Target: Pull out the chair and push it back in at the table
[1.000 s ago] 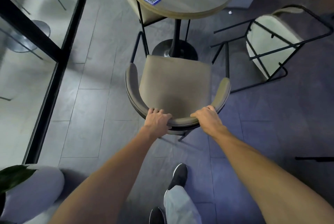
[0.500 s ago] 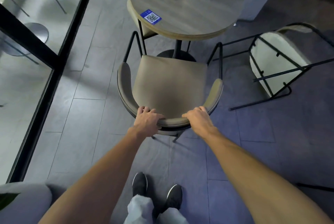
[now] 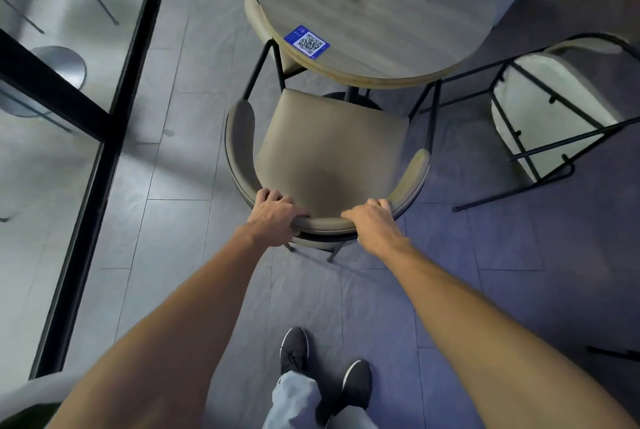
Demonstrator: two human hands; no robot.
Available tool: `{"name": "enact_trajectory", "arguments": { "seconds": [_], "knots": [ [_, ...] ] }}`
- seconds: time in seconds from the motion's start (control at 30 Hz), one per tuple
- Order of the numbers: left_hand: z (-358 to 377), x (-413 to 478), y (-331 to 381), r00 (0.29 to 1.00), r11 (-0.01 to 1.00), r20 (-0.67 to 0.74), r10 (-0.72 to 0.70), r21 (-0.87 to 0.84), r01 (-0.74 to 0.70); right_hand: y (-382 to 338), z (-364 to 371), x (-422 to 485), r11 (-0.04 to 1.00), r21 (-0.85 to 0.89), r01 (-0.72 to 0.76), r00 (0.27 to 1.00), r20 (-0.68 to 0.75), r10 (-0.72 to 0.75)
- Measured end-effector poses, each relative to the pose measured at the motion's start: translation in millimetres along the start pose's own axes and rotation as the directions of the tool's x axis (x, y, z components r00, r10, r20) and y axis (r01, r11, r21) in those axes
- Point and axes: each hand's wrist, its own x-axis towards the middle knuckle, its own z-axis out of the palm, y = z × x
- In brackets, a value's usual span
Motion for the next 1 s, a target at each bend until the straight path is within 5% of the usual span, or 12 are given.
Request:
{"name": "enact_trajectory", "arguments": {
  "seconds": [0.6,0.77,1.0],
  "knots": [
    [-10,15,3,0.991,0.994,0.088,0.102,-0.044,-0.098,-14,-16,3,0.998,0.032,-0.053,0.998,0.039,0.052],
    [-58,15,53,0.992,0.970,-0.054,0.112,-0.211,-0.121,-5,-56,-19,0.993,-0.009,-0.118,0.992,-0.043,0.118],
    [-150,29,137,0.960,0.956,-0.182,0.212,-0.164,-0.242,62,-125,-74,0.966,-0.021,-0.256,0.955,-0.160,0.250]
  ]
}}
